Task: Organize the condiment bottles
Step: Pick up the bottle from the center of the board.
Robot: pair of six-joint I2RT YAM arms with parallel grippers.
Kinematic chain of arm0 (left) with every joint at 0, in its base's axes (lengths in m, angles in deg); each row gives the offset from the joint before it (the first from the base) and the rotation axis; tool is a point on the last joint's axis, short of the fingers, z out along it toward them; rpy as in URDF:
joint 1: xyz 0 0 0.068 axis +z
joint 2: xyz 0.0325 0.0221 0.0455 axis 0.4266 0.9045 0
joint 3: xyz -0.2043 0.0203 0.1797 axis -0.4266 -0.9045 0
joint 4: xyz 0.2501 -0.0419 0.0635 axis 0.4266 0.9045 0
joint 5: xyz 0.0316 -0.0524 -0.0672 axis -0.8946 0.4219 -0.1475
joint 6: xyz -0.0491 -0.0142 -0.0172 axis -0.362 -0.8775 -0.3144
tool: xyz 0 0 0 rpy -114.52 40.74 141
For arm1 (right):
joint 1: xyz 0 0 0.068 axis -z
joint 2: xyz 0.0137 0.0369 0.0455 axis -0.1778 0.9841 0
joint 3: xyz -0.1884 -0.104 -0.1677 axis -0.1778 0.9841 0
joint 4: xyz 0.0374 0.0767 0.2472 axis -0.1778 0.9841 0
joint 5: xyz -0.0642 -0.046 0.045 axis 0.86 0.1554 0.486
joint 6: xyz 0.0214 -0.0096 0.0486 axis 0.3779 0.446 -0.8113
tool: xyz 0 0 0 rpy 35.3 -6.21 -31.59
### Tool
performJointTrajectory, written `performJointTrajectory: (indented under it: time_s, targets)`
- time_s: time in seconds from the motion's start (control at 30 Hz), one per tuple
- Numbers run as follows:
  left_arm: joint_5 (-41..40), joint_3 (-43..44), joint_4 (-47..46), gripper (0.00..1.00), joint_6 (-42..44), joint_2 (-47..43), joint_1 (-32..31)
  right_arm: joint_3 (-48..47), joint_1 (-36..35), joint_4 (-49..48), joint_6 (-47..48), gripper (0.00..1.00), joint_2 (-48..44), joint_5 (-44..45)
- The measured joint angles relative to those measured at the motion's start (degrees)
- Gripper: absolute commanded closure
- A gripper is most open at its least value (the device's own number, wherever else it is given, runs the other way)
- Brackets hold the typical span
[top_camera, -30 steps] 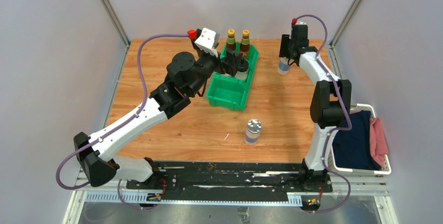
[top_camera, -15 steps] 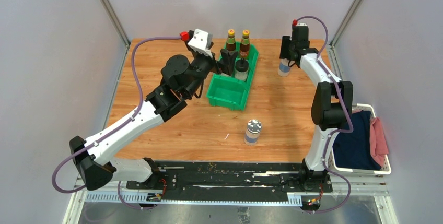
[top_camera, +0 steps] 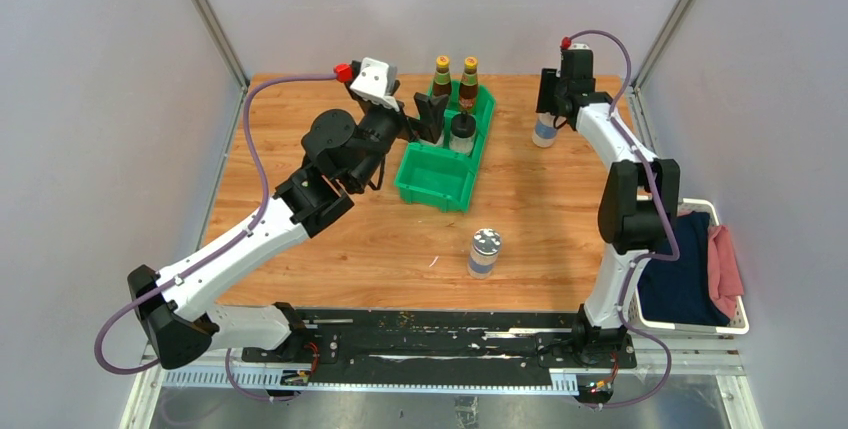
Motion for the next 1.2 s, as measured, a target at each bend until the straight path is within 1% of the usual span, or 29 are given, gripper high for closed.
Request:
performJointTrajectory:
  time_s: [0.27,0.67,0.93,1.2]
  targets:
    - [-0.17,-1.05,-0.15,0.0,-1.07,-0.63,0.0,2.23,-0.02,0.24,-0.09,1.0,-2.67,-0.24]
    - [-0.15,-4.24,-0.55,0.0,-3.72,-4.72,0.0,8.5,-0.94,0.33,-0.57,1.0,-7.37,-0.13]
    - [-0.02,-7.63,-0.48,0.0,-5.62,-7.85,0.0,13.11,-3.17,0.31,-0.94,1.0,-12.44,0.92]
    - [0.55,-11.26,-0.5,0.0,-7.87,-11.72,0.0,18.53,-7.04,0.24,-1.38,1.0,-18.38,3.23]
